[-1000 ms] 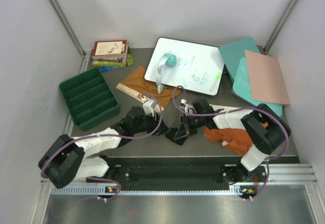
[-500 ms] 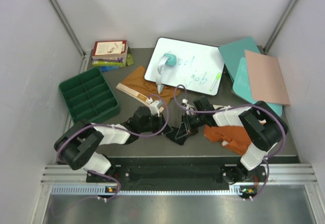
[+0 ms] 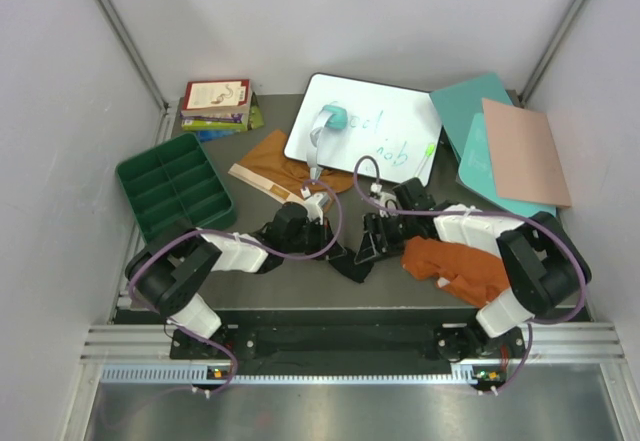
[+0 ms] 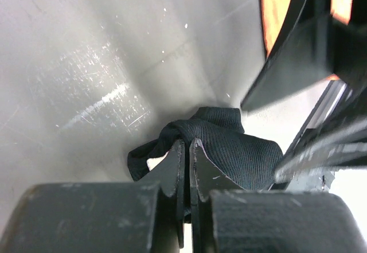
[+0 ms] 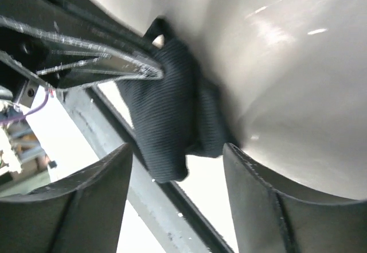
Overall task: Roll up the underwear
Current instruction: Roll the underwear to the center of the board, then pick up the underwear from the center of the board, then place the underwear in the storage box.
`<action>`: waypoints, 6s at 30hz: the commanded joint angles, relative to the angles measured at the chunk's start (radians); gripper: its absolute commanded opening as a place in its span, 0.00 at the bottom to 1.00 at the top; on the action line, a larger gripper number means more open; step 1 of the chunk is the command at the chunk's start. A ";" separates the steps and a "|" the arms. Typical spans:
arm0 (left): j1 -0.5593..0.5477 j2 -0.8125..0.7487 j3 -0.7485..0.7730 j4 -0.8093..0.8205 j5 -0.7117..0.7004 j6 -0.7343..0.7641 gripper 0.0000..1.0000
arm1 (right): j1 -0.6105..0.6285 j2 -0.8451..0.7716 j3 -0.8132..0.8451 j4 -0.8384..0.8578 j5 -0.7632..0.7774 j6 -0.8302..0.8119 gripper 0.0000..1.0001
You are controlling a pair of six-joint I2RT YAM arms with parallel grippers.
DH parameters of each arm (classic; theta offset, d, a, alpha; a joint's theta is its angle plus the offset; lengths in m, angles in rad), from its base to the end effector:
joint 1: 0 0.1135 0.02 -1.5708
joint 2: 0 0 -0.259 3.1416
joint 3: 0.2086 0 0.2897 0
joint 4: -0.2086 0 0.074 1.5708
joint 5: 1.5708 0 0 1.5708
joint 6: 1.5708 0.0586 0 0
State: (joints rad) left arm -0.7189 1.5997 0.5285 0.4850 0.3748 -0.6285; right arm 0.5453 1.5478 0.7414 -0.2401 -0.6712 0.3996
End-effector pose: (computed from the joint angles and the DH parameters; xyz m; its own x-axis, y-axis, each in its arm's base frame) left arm 0.2289 -0.2289 0.0813 -0.8320 0.0011 -0.5548 0.4366 0.6182 -0.6536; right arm 0.2491 0.1938 0.1056 -0.9434 -0.2160 -0.2517 -0.3314 0.6427 0.6907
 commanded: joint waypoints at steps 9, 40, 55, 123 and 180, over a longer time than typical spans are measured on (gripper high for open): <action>-0.013 0.017 -0.010 -0.126 -0.039 0.036 0.00 | -0.062 0.027 -0.008 0.079 0.019 -0.087 0.68; 0.105 -0.398 0.202 -0.474 -0.326 0.073 0.81 | -0.036 -0.066 0.023 0.277 -0.057 0.252 0.00; 0.168 -0.692 0.139 -0.298 -0.145 -0.123 0.67 | -0.001 -0.233 0.069 0.676 0.013 0.630 0.00; 0.619 -0.434 0.246 -0.786 -0.952 -0.500 0.00 | -0.275 0.431 1.349 -0.590 -0.085 0.235 0.54; 0.845 -0.103 0.294 -1.079 -0.600 -1.074 0.36 | -0.292 0.459 1.454 -0.522 -0.142 0.286 0.53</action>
State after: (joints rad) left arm 0.1246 1.4292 0.8562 -0.4679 -0.2508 -1.7088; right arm 0.2649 2.0079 2.1433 -0.8001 -0.7963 0.6804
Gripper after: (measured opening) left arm 0.308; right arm 0.534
